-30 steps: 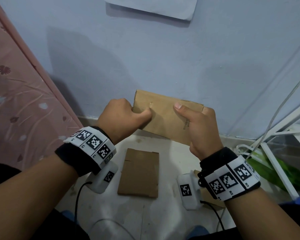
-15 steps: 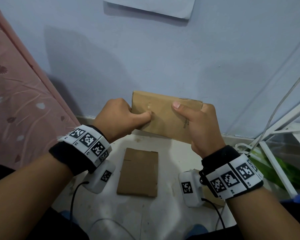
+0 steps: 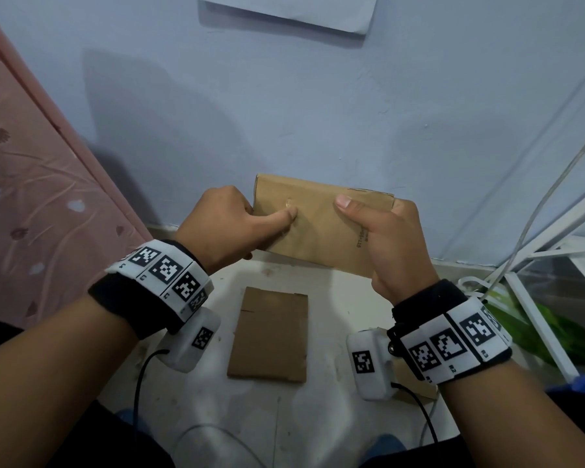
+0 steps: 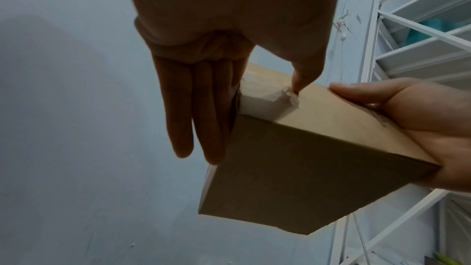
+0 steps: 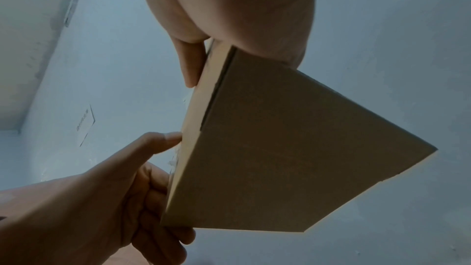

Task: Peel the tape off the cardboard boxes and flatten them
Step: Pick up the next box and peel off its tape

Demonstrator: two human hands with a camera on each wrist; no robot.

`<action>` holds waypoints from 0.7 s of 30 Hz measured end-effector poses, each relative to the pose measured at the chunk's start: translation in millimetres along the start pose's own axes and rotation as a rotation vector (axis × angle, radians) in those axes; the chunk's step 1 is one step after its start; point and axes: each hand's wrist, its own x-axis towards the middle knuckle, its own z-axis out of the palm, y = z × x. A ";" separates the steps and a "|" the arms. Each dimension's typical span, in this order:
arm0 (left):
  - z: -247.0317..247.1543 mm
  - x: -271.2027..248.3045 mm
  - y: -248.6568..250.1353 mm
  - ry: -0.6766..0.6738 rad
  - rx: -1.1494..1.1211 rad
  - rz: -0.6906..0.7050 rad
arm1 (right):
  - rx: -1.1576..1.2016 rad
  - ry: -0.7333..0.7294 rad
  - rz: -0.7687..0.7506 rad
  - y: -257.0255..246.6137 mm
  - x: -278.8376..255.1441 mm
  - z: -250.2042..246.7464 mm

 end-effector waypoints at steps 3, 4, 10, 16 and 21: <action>0.1 -1.3 2.1 0.000 -0.021 -0.027 | 0.014 -0.010 -0.003 1.7 -0.3 1.0; 0.0 -2.1 3.2 -0.005 -0.021 -0.036 | 0.017 -0.018 -0.005 2.0 -0.5 1.4; 1.9 -0.3 2.6 0.000 -0.007 -0.042 | 0.012 -0.028 -0.019 0.7 -2.1 2.5; 4.0 -1.1 2.0 0.017 -0.015 -0.037 | 0.004 -0.019 -0.027 0.3 -1.3 0.9; 6.2 0.0 1.5 0.027 0.036 -0.057 | 0.008 -0.035 -0.017 2.2 -1.6 3.2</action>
